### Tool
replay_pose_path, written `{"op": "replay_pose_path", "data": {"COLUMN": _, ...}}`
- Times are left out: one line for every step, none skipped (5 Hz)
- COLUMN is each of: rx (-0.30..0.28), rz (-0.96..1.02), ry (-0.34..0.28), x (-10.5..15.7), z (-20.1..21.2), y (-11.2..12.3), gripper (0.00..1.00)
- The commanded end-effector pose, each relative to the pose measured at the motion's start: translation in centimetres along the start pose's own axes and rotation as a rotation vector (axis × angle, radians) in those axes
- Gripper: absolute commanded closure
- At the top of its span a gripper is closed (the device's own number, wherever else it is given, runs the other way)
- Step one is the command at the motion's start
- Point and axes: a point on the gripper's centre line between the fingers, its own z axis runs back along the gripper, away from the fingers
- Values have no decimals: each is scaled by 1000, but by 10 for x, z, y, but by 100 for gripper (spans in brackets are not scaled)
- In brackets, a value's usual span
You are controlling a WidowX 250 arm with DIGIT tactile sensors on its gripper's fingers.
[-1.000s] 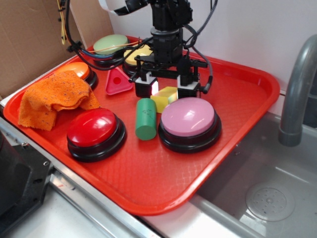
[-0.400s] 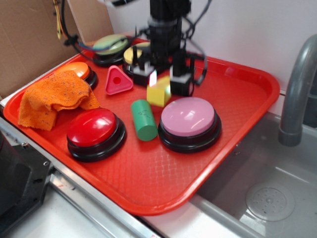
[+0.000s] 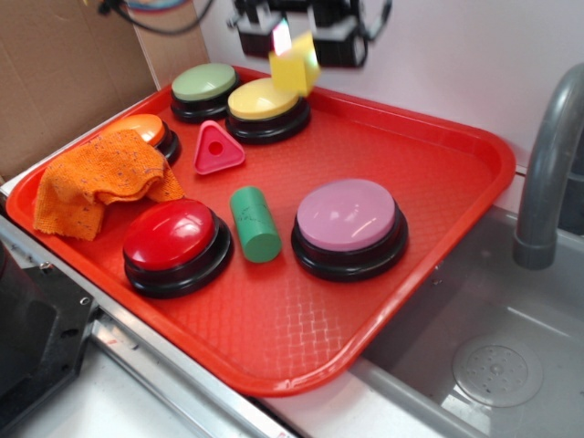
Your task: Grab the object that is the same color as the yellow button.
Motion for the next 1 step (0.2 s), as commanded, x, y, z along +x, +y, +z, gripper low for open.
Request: {"op": "replay_pose_path", "data": {"rx": 23, "rz": 110, "ry": -124, "x": 2, "z": 41, "y": 29, "gripper": 100}}
